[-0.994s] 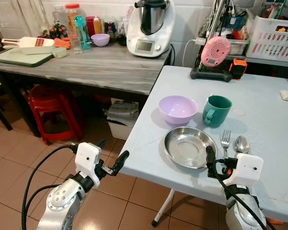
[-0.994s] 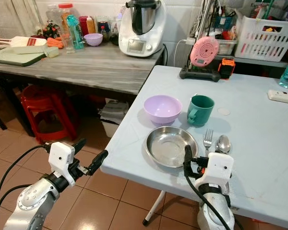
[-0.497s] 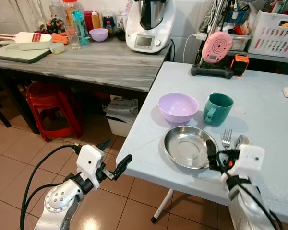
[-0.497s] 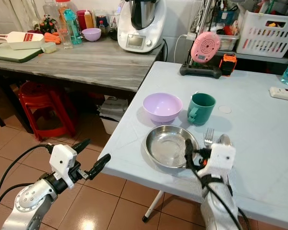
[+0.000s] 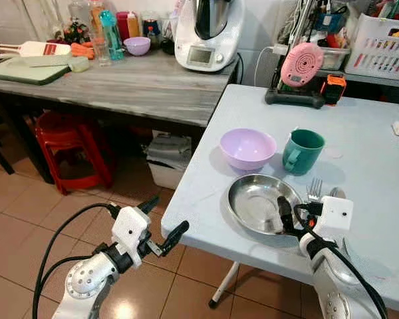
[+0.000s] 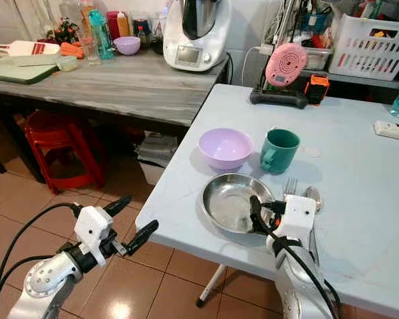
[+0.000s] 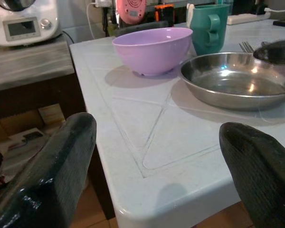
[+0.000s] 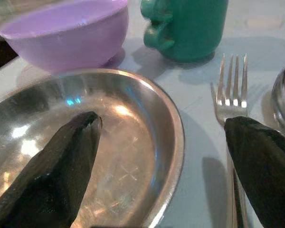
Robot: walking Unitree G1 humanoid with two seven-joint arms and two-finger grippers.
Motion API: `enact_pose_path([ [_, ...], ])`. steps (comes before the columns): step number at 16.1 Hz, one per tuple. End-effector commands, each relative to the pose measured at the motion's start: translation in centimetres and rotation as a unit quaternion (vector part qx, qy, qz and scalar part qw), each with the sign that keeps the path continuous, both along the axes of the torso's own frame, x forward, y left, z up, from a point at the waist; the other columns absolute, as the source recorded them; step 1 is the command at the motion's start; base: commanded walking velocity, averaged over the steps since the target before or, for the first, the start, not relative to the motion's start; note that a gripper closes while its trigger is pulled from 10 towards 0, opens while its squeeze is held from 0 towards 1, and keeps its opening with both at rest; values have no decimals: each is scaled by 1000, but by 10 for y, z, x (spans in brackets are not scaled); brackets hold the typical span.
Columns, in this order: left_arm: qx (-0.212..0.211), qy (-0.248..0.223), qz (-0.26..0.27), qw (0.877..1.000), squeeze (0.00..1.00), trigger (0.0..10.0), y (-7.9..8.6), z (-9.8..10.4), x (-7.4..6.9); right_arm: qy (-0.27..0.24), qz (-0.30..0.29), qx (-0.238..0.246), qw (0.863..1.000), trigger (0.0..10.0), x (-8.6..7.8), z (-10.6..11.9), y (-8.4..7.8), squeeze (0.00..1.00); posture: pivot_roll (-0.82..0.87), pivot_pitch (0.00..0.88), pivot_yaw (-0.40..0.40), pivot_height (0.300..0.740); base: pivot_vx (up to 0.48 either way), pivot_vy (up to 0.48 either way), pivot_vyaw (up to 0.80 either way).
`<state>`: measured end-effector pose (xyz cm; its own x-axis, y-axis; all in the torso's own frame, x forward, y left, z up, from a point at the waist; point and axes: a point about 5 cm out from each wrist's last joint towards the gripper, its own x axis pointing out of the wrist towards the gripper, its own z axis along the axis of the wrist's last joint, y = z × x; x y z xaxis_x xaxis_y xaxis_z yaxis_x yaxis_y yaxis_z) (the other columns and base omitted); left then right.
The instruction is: Setting the table
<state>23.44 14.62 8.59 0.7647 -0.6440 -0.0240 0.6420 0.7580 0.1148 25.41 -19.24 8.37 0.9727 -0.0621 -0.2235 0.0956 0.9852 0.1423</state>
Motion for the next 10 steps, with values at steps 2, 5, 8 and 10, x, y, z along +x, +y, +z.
enact_pose_path([
  [2,11,-1,-25,1000,0,10000,-1,-3,-3,12,3,7,1000,10000,2,-2,-2,0,33,0,-5,740,0,0,0],
  [5,18,-7,-49,999,0,10000,-1,-2,-5,21,11,11,1000,10000,2,-3,-1,0,32,0,-4,740,0,0,0],
  [8,18,-7,-69,997,0,10000,-2,-1,-6,28,22,20,999,2196,2,-5,3,0,28,0,0,740,0,0,0],
  [10,21,-6,-85,996,0,10000,-3,1,-7,29,32,28,999,0,3,-4,8,0,27,0,3,740,0,0,0],
])
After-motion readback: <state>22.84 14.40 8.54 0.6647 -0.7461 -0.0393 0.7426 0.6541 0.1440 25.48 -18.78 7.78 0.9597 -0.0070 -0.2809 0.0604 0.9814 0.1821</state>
